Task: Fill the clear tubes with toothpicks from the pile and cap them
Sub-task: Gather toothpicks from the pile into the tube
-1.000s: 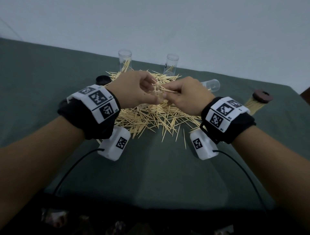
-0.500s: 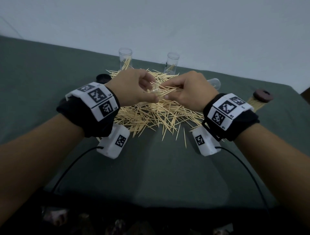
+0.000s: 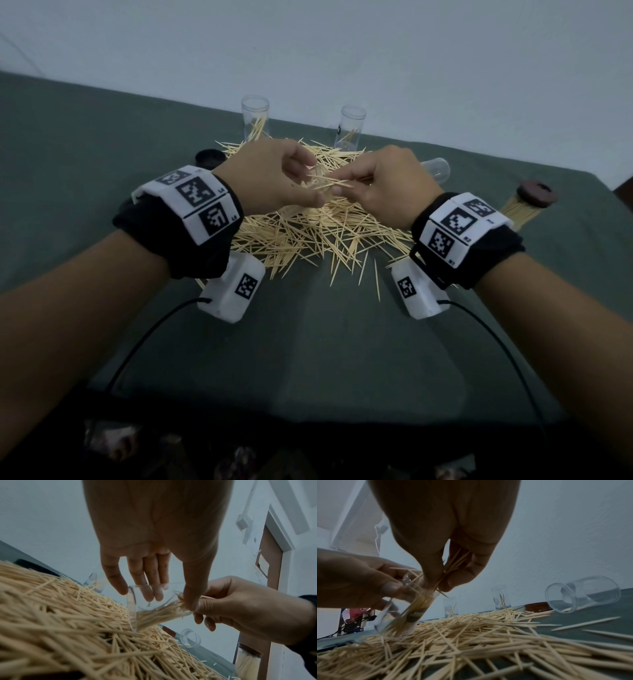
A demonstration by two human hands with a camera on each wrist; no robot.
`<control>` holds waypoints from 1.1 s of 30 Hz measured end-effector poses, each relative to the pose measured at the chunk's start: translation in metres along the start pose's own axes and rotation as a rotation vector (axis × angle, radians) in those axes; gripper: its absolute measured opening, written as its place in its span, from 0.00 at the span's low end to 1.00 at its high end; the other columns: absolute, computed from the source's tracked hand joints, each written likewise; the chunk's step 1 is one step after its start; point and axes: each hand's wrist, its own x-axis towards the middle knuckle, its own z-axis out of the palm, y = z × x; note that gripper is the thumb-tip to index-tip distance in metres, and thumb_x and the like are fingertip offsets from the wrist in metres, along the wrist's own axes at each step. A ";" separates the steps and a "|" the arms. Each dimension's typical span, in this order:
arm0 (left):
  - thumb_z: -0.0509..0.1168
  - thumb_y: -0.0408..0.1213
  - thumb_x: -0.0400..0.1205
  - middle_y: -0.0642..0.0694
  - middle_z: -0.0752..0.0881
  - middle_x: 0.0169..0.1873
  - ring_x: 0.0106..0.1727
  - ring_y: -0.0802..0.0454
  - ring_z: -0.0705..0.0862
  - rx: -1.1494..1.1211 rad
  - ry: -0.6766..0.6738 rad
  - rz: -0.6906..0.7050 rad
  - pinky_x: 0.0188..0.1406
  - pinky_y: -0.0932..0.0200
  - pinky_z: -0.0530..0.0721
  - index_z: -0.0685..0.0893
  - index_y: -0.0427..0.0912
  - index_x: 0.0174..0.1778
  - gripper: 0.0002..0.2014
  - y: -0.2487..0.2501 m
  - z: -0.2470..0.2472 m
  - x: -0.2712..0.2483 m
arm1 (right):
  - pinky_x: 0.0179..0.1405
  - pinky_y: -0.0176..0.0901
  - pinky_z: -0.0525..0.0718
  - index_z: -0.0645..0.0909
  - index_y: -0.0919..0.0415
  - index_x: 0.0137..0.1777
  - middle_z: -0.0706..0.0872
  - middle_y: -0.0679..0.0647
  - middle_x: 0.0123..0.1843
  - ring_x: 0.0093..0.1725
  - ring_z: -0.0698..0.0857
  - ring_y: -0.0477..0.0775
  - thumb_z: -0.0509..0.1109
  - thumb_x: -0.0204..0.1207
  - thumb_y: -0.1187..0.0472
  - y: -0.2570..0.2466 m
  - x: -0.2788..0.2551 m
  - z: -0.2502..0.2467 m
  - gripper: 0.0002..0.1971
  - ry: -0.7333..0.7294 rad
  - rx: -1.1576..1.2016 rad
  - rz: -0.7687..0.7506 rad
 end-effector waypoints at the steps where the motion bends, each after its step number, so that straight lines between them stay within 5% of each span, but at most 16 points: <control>1: 0.81 0.52 0.66 0.58 0.87 0.51 0.52 0.63 0.86 -0.005 0.007 -0.003 0.56 0.63 0.83 0.82 0.51 0.64 0.31 -0.001 -0.001 0.000 | 0.49 0.44 0.87 0.89 0.42 0.55 0.91 0.46 0.38 0.40 0.89 0.48 0.75 0.76 0.52 0.000 -0.001 0.000 0.09 -0.004 0.002 0.002; 7: 0.80 0.53 0.67 0.59 0.86 0.49 0.52 0.64 0.85 -0.020 0.011 -0.016 0.56 0.64 0.82 0.82 0.52 0.63 0.29 -0.002 -0.004 -0.002 | 0.53 0.40 0.86 0.89 0.47 0.54 0.85 0.37 0.36 0.42 0.88 0.41 0.78 0.73 0.57 0.005 0.002 0.001 0.10 0.062 0.011 0.010; 12: 0.81 0.52 0.67 0.57 0.86 0.53 0.54 0.62 0.85 0.012 -0.013 -0.003 0.54 0.66 0.82 0.81 0.51 0.66 0.31 0.001 0.001 -0.002 | 0.47 0.37 0.84 0.91 0.48 0.50 0.87 0.41 0.39 0.41 0.87 0.43 0.78 0.73 0.54 0.004 0.003 0.000 0.07 0.065 0.042 -0.022; 18: 0.81 0.52 0.66 0.57 0.86 0.52 0.55 0.60 0.85 0.019 -0.023 0.002 0.62 0.58 0.83 0.82 0.51 0.64 0.31 0.002 0.003 -0.002 | 0.53 0.29 0.79 0.90 0.45 0.54 0.90 0.42 0.48 0.47 0.85 0.38 0.79 0.71 0.53 0.004 0.003 -0.003 0.11 0.040 0.035 -0.011; 28: 0.80 0.51 0.67 0.56 0.88 0.52 0.54 0.61 0.86 -0.041 -0.022 0.027 0.59 0.60 0.84 0.82 0.49 0.65 0.30 0.002 0.002 -0.002 | 0.55 0.43 0.82 0.91 0.46 0.47 0.89 0.43 0.45 0.47 0.85 0.43 0.79 0.71 0.58 0.008 0.004 0.002 0.07 0.085 0.050 -0.097; 33: 0.81 0.50 0.67 0.56 0.87 0.52 0.54 0.60 0.86 -0.037 -0.020 0.029 0.58 0.62 0.83 0.82 0.50 0.64 0.30 0.001 0.002 -0.001 | 0.58 0.41 0.80 0.91 0.47 0.53 0.90 0.44 0.49 0.50 0.85 0.44 0.77 0.74 0.56 0.014 0.005 0.002 0.09 0.069 -0.022 -0.149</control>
